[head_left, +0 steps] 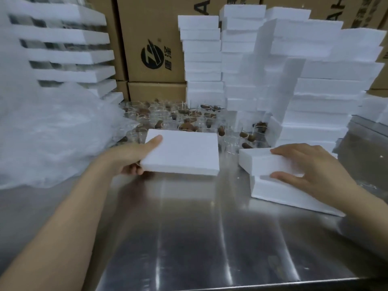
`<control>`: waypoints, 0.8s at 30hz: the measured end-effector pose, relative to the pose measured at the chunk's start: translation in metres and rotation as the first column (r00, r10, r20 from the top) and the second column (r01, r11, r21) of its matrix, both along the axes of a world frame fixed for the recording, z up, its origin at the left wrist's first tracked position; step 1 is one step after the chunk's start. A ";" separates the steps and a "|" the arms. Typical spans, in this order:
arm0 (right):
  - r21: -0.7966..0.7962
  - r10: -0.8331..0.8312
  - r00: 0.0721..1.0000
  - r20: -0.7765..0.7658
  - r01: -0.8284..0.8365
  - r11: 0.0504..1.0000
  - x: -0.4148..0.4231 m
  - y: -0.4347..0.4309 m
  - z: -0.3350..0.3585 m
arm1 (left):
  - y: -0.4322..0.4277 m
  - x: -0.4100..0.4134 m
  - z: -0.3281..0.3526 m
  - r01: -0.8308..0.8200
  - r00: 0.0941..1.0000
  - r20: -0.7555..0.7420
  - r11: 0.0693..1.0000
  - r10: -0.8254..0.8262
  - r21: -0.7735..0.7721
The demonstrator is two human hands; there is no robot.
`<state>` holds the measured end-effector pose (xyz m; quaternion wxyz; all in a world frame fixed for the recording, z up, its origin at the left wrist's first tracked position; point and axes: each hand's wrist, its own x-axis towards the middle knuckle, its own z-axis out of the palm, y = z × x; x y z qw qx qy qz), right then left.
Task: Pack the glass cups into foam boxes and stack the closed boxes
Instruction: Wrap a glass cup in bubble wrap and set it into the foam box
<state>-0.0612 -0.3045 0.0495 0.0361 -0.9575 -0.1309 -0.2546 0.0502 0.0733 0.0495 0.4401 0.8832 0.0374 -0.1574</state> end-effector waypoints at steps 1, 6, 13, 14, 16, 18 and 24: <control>-0.001 0.009 1.000 -0.004 -0.009 1.000 0.001 -0.002 0.002 | 0.006 0.000 0.003 0.067 0.997 -0.030 0.997 -0.068 -0.033; -0.136 0.130 0.987 0.096 -0.116 0.984 0.007 -0.012 0.006 | 0.024 -0.003 0.008 0.320 0.947 0.040 0.921 -0.319 -0.224; 0.542 0.021 0.884 0.466 -0.305 0.783 0.003 0.004 0.033 | 0.019 -0.010 0.016 0.470 0.848 0.296 0.882 -0.440 -0.037; 0.652 0.044 0.896 0.442 -0.354 0.670 0.002 0.014 0.039 | 0.022 -0.011 0.019 0.524 0.829 0.233 0.852 -0.509 -0.004; 0.737 0.042 0.937 0.346 -0.299 0.606 0.004 0.035 0.052 | 0.024 -0.014 0.025 0.633 0.770 0.018 0.767 -0.638 0.110; 0.673 -0.027 0.987 0.159 -0.088 0.735 0.019 0.045 0.063 | 0.023 -0.015 0.027 0.675 0.737 -0.161 0.707 -0.656 0.211; 0.692 -0.042 0.965 -0.259 0.216 0.689 0.075 0.063 0.067 | 0.006 -0.014 0.027 0.444 0.861 0.160 0.867 -0.483 0.225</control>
